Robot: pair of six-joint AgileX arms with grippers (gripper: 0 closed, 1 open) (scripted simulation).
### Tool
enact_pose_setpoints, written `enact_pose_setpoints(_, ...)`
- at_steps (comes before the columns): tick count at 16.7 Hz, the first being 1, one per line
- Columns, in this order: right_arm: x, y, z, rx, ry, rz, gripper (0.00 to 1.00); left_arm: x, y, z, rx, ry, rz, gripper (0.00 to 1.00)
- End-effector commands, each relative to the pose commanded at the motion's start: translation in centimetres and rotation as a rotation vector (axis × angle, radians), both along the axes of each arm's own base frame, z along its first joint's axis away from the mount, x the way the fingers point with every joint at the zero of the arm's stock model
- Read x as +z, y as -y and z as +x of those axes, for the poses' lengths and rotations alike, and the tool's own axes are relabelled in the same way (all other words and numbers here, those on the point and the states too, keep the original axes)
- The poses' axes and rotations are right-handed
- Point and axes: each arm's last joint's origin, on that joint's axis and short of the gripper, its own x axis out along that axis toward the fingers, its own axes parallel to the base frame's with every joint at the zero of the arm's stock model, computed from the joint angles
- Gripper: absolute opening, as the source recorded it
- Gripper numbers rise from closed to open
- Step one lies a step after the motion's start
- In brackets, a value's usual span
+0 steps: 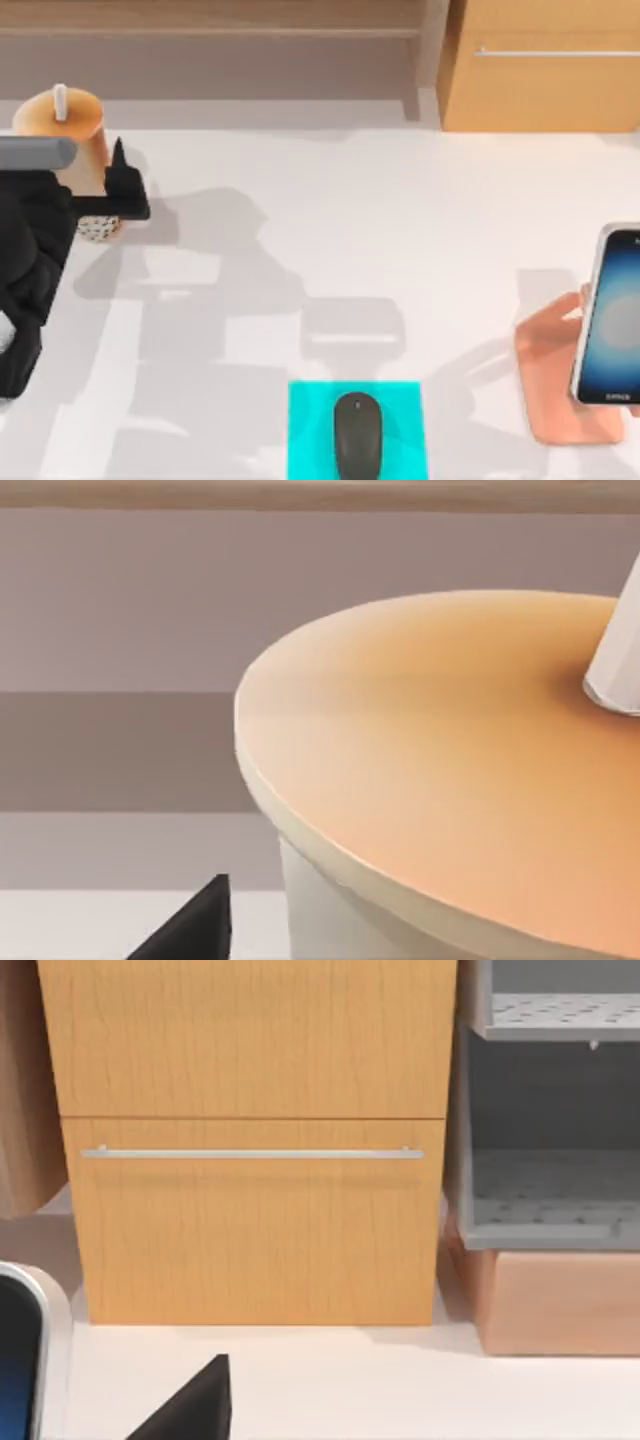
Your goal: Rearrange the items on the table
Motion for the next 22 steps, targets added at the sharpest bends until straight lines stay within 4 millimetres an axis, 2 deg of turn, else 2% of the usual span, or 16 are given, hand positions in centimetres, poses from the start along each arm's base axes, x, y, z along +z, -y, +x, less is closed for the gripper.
enact_pose_setpoints(2, 0.0, 0.0, 0.0, 0.0, 0.0, 0.0, 1.0, -0.14, 0.0, 0.77, 0.0, -0.003, 0.0, 1.0)
enact_pose_setpoints(5, 0.0, 0.0, 0.0, 0.0, 0.0, 0.0, 1.0, -0.15, 0.0, 0.81, 0.0, -0.004, 0.0, 1.0)
enact_pose_setpoints(18, 0.0, 0.0, 0.0, 0.0, 0.0, 0.0, 1.0, -0.15, 0.0, 0.81, 0.0, -0.004, 0.0, 0.02)
enact_pose_setpoints(22, 0.0, 0.0, 0.0, 0.0, 0.0, 0.0, 1.0, -0.15, 0.0, 0.81, 0.0, -0.004, 0.0, 0.0)
